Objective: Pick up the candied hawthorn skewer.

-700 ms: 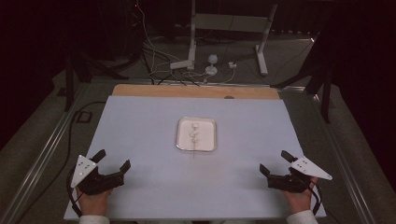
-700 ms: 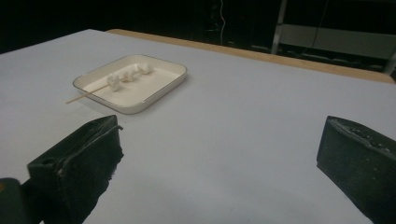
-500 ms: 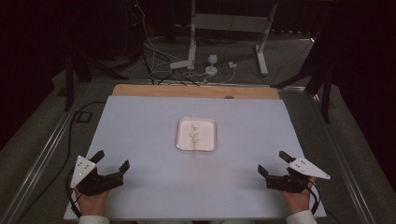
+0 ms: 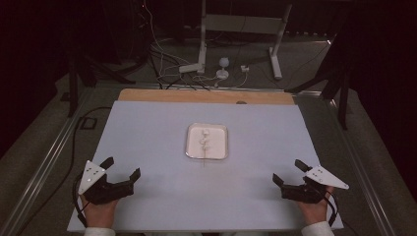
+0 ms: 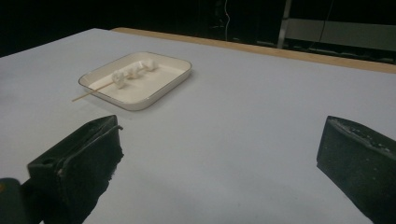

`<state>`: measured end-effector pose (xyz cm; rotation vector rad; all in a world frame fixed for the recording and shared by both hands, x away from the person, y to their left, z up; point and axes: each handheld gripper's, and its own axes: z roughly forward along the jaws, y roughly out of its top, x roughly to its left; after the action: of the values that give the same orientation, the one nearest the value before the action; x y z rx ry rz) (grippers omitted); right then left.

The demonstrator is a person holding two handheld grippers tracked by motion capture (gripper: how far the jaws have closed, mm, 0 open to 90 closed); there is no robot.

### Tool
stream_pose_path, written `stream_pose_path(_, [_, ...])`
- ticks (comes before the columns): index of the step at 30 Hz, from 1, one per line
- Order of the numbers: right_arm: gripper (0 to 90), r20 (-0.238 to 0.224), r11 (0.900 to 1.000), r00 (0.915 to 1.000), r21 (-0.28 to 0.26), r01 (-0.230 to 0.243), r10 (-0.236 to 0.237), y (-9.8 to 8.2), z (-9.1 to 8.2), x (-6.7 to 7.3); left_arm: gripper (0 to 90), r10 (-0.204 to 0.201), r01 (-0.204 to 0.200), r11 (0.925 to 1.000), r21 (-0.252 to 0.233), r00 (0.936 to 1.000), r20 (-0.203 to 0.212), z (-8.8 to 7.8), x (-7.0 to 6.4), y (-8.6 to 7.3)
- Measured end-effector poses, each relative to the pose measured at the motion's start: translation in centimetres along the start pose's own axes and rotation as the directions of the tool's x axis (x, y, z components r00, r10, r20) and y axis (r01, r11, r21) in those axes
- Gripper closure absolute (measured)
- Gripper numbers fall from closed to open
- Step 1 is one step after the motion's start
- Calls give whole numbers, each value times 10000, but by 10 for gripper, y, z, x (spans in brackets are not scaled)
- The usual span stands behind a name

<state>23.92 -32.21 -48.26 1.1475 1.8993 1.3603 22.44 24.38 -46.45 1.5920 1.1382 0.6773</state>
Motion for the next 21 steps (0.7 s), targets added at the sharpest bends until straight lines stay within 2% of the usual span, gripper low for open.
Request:
stream_pose_path(7, [0, 91, 10000, 10000, 21, 27, -27, 0, 0, 0, 5, -75, 76, 10000, -44, 9999, 82, 7, -2, 18])
stream_pose_path(10, [0, 189, 10000, 9998, -35, 17, -17, 0, 0, -1, 5, 25, -24, 10000, -48, 9998, 197, 15, -7, 27])
stream_pose_path(13, [0, 231, 10000, 9997, -60, -28, 29, -1, -1, -1, 5, -10, 13, 9999, -112, 9997, 251, 19, -10, 28])
stream_pose_path(15, [0, 257, 10000, 9997, -45, -56, 57, -1, -1, -1, 5, -197, 206, 9996, -217, 9989, 419, 27, -16, 28])
stream_pose_path(21, [0, 315, 10000, 9995, -59, -36, 38, -1, -1, -3, 5, -65, 71, 9999, -83, 9978, 663, 43, -30, 33])
